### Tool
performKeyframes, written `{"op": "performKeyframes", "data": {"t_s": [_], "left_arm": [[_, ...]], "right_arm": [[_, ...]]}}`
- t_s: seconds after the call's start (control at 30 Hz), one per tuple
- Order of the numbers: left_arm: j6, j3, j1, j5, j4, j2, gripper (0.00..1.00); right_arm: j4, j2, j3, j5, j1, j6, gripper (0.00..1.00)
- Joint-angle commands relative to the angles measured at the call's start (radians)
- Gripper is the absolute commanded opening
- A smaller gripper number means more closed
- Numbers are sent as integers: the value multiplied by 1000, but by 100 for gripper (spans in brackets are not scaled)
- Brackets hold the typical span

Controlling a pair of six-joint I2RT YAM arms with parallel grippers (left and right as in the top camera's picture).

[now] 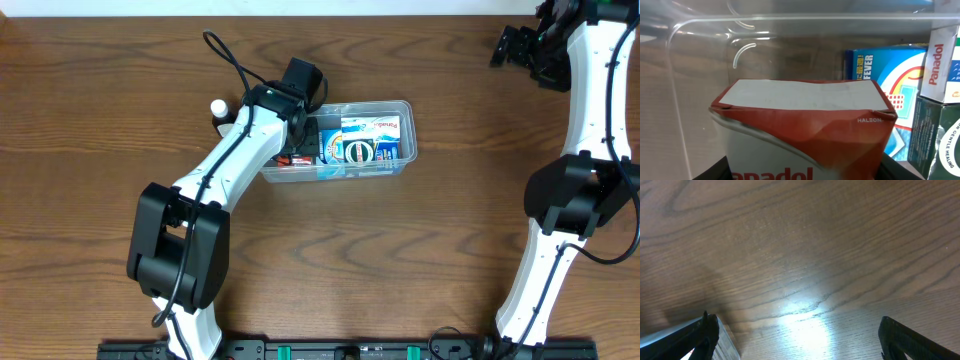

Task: Pack container
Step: 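Lower the red box into the container's left end and release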

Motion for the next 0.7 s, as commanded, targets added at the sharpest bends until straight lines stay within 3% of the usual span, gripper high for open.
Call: {"op": "performKeyframes", "data": {"t_s": [0.0,0.67], "left_arm": [[-5,6,2,-8,11,3,52],[-5,5,2,-8,43,3,52]], "right_arm": [[0,-5,17,-6,2,-9,99],[0,-5,17,-6,2,-9,99]]}}
